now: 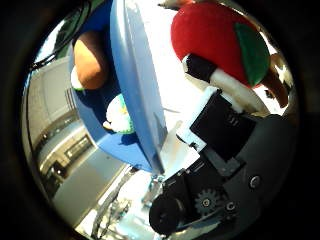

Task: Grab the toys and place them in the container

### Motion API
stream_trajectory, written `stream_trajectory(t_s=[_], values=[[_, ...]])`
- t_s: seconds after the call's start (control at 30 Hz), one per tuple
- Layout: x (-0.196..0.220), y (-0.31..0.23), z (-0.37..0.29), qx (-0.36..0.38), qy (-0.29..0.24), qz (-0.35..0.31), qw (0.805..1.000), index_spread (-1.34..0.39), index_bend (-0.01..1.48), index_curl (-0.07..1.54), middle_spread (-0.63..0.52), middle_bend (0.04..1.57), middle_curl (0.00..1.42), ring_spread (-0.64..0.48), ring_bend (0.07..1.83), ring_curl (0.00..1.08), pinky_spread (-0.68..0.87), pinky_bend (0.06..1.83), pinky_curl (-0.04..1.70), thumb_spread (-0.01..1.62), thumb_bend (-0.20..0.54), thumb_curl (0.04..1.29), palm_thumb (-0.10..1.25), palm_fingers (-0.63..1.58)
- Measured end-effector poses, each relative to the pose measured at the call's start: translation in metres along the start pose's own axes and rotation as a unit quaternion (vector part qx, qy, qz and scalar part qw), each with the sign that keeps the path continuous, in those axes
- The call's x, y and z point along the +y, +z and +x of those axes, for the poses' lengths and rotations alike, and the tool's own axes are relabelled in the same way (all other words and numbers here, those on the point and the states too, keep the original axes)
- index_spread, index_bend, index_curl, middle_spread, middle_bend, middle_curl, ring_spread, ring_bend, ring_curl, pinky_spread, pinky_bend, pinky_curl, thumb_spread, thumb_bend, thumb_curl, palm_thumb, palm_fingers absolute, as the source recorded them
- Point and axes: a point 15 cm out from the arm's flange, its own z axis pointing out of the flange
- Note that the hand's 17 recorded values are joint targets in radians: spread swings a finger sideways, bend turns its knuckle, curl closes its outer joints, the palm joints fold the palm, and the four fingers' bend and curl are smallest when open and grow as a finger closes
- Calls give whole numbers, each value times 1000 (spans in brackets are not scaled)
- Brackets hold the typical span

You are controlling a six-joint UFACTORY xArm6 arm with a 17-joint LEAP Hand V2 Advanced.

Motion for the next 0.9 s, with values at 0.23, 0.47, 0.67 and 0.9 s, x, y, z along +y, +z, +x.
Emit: stream_trajectory(t_s=[0.23, 0.47, 0.67, 0.9], values=[[73, -68, -11, 2, 6, 28, 1000, -873, 740, -16, -288, 1044, 1151, -110, 1354, 841, 182, 1490, 761, 1152, -11, 596, 1024, 921], [101, -111, -101, -20, -68, 71, 995, -956, 836, -17, -293, 1070, 1190, -118, 1382, 863, 162, 1521, 802, 1164, -14, 631, 1014, 883], [100, -120, -177, -33, -106, 83, 990, -1006, 898, -18, -293, 1098, 1207, -121, 1399, 875, 150, 1532, 828, 1172, -15, 653, 1007, 861], [41, -92, -219, -23, -111, 89, 990, -1030, 910, -22, -288, 1078, 1203, -108, 1438, 870, 153, 1499, 856, 1187, -26, 639, 916, 728]])
